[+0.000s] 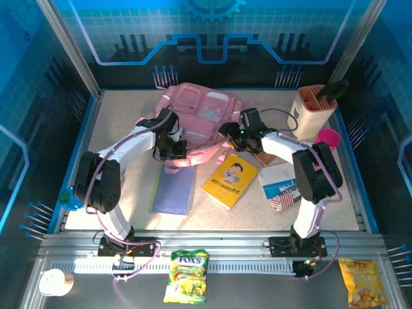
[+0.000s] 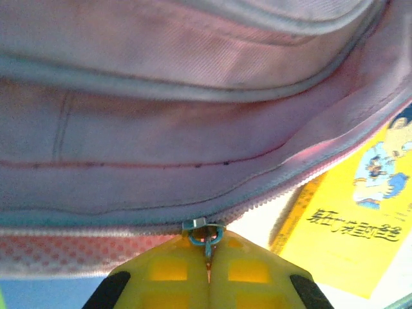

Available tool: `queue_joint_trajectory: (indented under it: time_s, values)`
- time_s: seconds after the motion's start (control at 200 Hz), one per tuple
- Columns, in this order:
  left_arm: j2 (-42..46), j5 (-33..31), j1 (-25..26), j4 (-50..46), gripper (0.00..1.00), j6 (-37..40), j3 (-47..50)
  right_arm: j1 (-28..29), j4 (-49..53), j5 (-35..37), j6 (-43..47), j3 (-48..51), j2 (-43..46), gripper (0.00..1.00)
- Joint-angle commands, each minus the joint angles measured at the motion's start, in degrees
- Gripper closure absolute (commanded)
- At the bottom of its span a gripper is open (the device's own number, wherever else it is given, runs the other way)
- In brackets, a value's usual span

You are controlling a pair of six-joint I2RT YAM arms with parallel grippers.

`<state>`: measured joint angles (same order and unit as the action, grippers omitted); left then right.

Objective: Pack the student bag

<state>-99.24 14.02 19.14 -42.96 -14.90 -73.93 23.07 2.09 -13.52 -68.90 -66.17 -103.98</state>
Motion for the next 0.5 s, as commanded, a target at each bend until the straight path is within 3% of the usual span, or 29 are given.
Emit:
queue_joint_trajectory:
  time_s: [0.0,0.23,0.495]
  values:
    - [-1.5,4.2,2.6,-2.1,1.00,-0.7,-4.6,3.4,3.4,2.0,-7.6,2.3,5.6,0.31]
    - [-3.6,7.8,6.4,-0.4,1.00,-2.2,-7.8,6.2,9.3,0.3,-14.5,0.9,4.8,0.31]
    - [-6.0,8.8,9.1,1.2,1.00,-3.5,-8.6,7.0,16.8,2.2,-14.4,-4.2,0.8,0.28]
